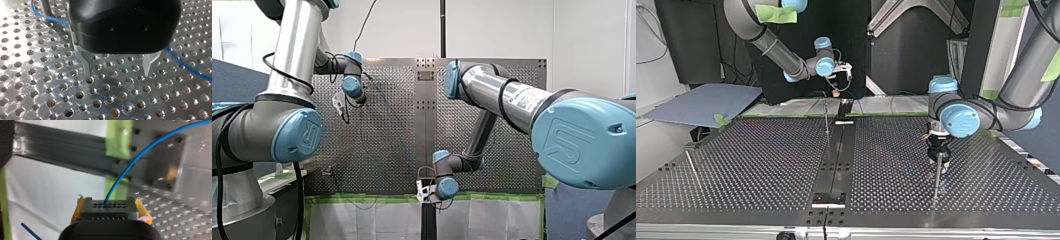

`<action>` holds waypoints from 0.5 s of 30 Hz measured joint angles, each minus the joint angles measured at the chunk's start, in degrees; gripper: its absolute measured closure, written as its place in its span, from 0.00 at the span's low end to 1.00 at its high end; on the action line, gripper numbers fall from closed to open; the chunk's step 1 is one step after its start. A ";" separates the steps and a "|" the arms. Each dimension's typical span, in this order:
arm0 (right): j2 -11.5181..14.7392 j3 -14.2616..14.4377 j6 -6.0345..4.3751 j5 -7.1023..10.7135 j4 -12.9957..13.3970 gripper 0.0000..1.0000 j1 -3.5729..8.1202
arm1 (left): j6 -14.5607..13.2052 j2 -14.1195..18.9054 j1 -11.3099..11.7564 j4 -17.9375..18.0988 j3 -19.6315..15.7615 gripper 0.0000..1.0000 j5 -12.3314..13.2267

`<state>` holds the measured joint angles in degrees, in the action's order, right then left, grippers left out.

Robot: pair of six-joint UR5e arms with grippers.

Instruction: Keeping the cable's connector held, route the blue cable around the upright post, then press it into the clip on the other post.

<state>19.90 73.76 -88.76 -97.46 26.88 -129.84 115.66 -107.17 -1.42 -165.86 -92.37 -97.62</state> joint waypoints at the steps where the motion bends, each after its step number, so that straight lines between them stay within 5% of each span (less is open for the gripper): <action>1: -0.54 0.12 -0.04 -0.24 0.35 1.00 0.08 | 0.00 0.01 0.02 0.00 0.00 0.00 0.00; 9: -3.49 3.68 -3.17 -1.62 4.57 1.00 1.75 | 0.00 0.01 0.14 0.01 0.01 0.00 -0.08; 15: -3.79 6.96 -4.16 -2.43 7.86 1.00 3.51 | -0.06 0.00 0.16 0.01 0.01 0.00 -0.63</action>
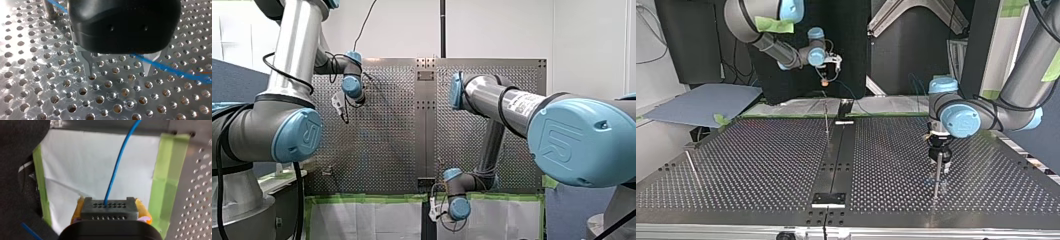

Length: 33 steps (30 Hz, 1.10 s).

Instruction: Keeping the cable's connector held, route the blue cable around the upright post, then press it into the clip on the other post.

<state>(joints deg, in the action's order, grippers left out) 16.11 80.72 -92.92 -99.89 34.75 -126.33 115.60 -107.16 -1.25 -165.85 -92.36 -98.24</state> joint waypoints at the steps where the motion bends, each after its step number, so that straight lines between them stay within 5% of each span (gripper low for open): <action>1: -0.02 0.46 -0.04 -0.05 0.47 1.00 0.22 | -0.01 0.00 0.00 0.00 0.00 0.00 -0.04; 16: 0.92 6.57 0.20 -0.96 8.49 1.00 3.02 | -0.11 0.00 0.00 -0.06 0.00 0.00 -0.23; 24: 5.07 11.06 0.51 -1.14 13.03 1.00 4.19 | -0.06 0.00 0.00 -0.03 -0.01 0.00 -0.26; 33: 10.07 16.07 0.94 -1.24 17.73 1.00 3.93 | 0.06 0.01 0.06 -0.24 -0.02 0.00 -1.62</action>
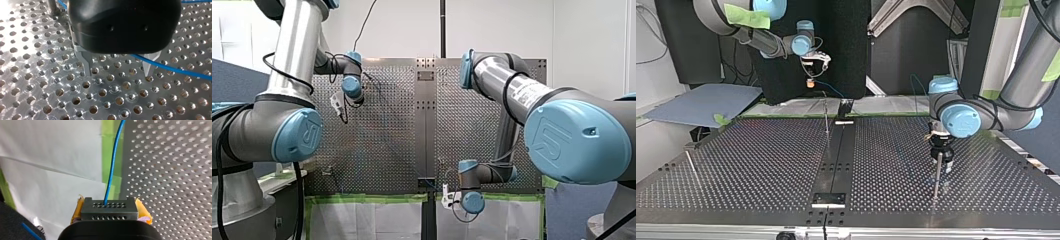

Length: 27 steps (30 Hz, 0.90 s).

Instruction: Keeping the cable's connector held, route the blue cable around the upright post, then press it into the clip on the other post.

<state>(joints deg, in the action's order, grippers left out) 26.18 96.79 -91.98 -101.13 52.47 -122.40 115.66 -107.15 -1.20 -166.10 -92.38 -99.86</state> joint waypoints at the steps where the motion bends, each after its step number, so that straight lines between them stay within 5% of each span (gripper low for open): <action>1: 0.44 0.44 0.01 0.00 0.28 1.00 -0.03 | 0.00 0.00 -0.01 -0.01 0.00 0.00 -0.09; 15: 7.57 7.46 0.64 0.15 1.20 1.00 0.06 | 0.61 0.00 -0.40 -0.03 0.00 0.00 -0.97; 27: 14.07 8.38 0.45 1.59 2.77 1.00 0.55 | 0.88 0.00 -0.49 0.14 0.01 0.00 -0.99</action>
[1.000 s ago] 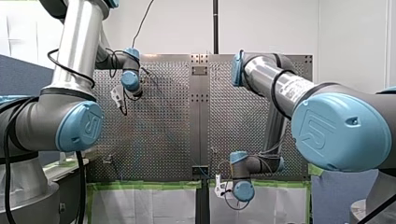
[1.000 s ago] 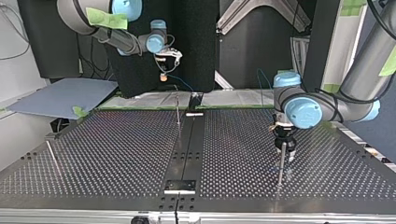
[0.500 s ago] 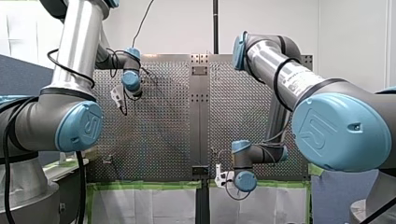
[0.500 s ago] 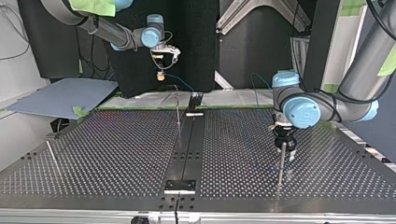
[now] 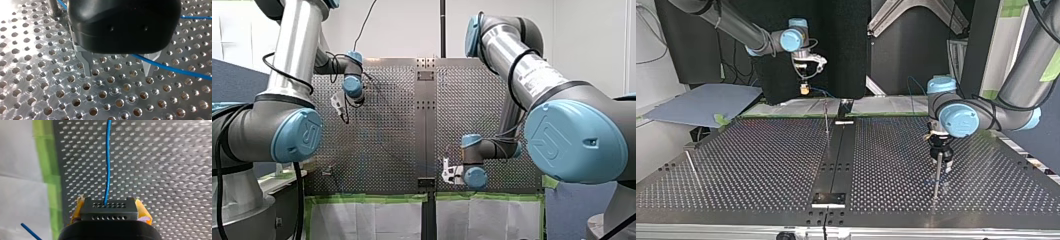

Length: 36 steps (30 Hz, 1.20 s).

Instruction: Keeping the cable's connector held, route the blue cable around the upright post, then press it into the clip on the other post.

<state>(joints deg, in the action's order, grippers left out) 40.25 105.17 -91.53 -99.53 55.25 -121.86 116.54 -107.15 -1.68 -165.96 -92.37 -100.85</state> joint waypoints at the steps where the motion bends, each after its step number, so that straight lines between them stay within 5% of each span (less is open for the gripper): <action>1: 0.48 0.00 -0.11 0.17 0.03 1.00 0.03 | 0.00 0.00 0.00 -0.01 0.00 0.00 0.00; 8: 2.56 0.06 -0.03 0.70 -0.10 1.00 0.38 | 0.00 -0.01 -0.01 -0.15 0.00 0.00 0.00; 17: -0.22 0.08 0.86 0.42 0.38 1.00 0.44 | 0.62 0.00 0.01 -0.24 0.00 0.00 0.00; 36: -1.35 0.08 0.90 0.55 0.78 1.00 0.43 | 10.60 0.03 1.66 0.78 -1.57 0.00 0.84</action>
<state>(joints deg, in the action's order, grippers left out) 38.90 105.25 -90.63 -98.98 56.03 -121.42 127.14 -107.12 -0.03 -165.18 -93.95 -100.01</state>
